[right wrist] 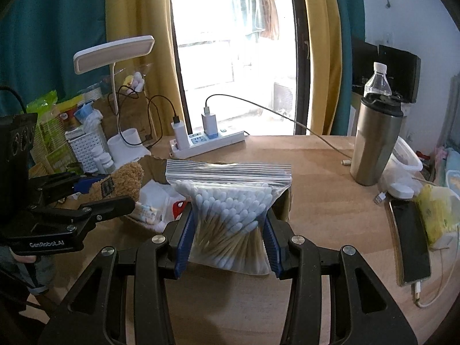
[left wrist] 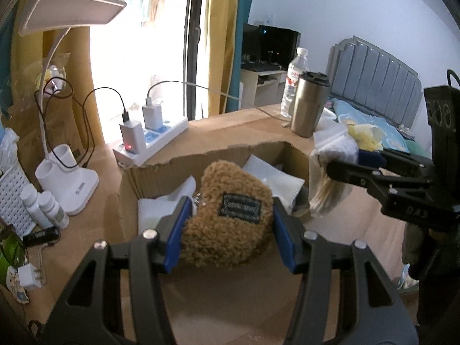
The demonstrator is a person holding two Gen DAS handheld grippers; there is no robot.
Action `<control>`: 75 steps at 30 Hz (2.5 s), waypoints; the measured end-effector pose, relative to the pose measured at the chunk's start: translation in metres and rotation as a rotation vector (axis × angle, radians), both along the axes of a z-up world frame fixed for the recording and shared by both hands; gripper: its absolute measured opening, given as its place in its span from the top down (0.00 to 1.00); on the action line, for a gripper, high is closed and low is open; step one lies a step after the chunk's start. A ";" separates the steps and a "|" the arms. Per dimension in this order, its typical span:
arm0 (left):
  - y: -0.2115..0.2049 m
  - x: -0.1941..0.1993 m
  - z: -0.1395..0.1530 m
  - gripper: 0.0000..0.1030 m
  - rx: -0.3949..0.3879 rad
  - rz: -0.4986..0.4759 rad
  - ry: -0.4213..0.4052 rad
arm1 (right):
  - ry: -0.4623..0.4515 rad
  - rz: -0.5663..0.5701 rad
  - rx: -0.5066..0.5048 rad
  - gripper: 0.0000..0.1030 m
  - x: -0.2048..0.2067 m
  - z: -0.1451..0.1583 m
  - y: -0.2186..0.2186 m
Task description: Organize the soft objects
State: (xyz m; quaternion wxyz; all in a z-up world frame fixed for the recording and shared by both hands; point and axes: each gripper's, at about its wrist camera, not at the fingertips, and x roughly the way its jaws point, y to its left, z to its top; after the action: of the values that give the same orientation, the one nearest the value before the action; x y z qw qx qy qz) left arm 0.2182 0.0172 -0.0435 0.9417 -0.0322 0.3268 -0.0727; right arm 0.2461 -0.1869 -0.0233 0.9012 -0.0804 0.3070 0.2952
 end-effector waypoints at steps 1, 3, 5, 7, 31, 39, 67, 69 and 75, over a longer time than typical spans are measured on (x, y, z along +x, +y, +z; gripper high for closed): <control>0.001 0.001 0.000 0.46 0.000 0.001 -0.001 | -0.001 0.000 0.000 0.55 0.001 0.000 0.000; 0.003 0.005 0.000 0.46 -0.001 0.005 -0.005 | -0.005 -0.001 0.000 0.55 0.005 0.001 0.000; 0.005 0.007 0.001 0.46 -0.002 0.012 -0.011 | -0.008 -0.001 0.002 0.55 0.008 0.002 0.001; 0.007 0.010 0.000 0.46 -0.005 0.018 -0.014 | -0.007 -0.003 0.004 0.55 0.012 0.001 0.000; 0.020 0.065 -0.027 0.46 -0.023 0.043 0.031 | 0.053 0.011 -0.008 0.55 0.065 -0.027 0.013; 0.022 0.076 -0.038 0.45 -0.042 0.048 0.067 | 0.034 -0.003 -0.017 0.38 0.074 -0.036 0.016; 0.005 0.033 -0.003 0.27 -0.033 0.047 -0.010 | -0.032 -0.035 -0.012 0.35 0.031 -0.007 -0.005; 0.005 0.026 0.002 0.27 -0.040 0.047 -0.029 | -0.041 -0.038 -0.011 0.36 0.024 -0.002 -0.006; 0.003 0.001 0.017 0.27 -0.053 0.046 -0.083 | -0.066 -0.047 -0.009 0.36 0.003 0.009 -0.011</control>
State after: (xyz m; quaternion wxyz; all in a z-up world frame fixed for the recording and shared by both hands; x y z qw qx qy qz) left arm 0.2193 0.0205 -0.0264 0.9547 -0.0616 0.2847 -0.0607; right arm 0.2493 -0.1980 -0.0142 0.9171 -0.0872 0.2800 0.2699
